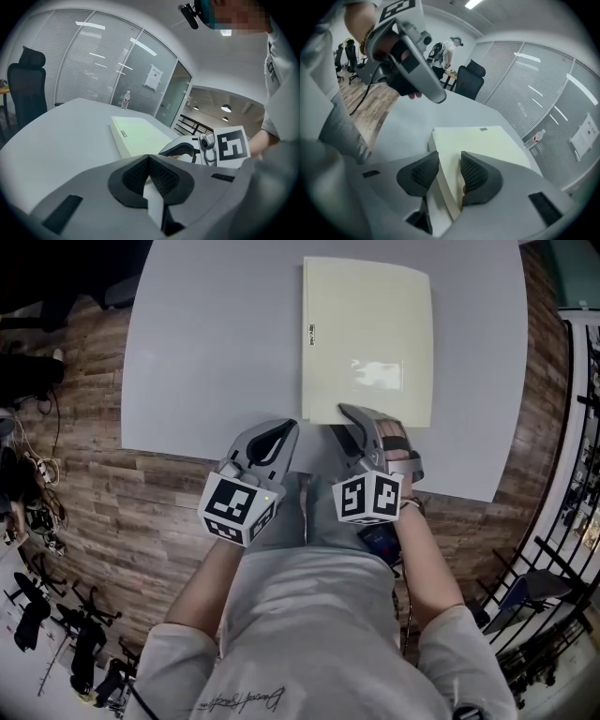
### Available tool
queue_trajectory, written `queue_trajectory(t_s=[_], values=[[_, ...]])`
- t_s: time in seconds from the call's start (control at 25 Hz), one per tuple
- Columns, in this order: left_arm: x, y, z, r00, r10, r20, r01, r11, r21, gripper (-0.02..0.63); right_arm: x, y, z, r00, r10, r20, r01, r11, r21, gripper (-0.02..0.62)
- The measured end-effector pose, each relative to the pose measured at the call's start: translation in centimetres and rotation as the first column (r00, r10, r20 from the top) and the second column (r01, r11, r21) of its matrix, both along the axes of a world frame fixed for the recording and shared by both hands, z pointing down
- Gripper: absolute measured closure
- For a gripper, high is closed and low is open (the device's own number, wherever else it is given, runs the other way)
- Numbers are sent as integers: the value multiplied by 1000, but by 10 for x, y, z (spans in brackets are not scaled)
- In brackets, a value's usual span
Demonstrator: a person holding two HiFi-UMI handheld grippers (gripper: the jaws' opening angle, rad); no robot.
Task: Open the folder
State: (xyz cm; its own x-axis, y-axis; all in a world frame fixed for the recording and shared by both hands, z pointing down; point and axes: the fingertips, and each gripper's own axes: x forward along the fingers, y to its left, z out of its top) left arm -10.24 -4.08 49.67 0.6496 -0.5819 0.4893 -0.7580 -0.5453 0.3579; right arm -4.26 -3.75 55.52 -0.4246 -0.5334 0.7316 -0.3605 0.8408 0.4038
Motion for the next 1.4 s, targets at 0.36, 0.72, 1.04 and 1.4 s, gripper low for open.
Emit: queue_trajectory(t_s=[0.36,0.72,1.04,1.4], values=[[9,-1,30,999,33,32,-32,999,-32,598,0,1,-14,993,49,108,-45,998,-43,494],[15,-12,43,999,26,40,-25,999,-36,598,-1,-2,-23,975,117,188,-107,992,-61,541],[24,-21,47,997,39,68,-38,999,-7,598,-3,-4,-24,967,151,205,-136,987,-84,545],[25,-24,52,984,51,171,-46,998,-36,598,3,-11,-51,940,205,272,-195,979,-63,558]])
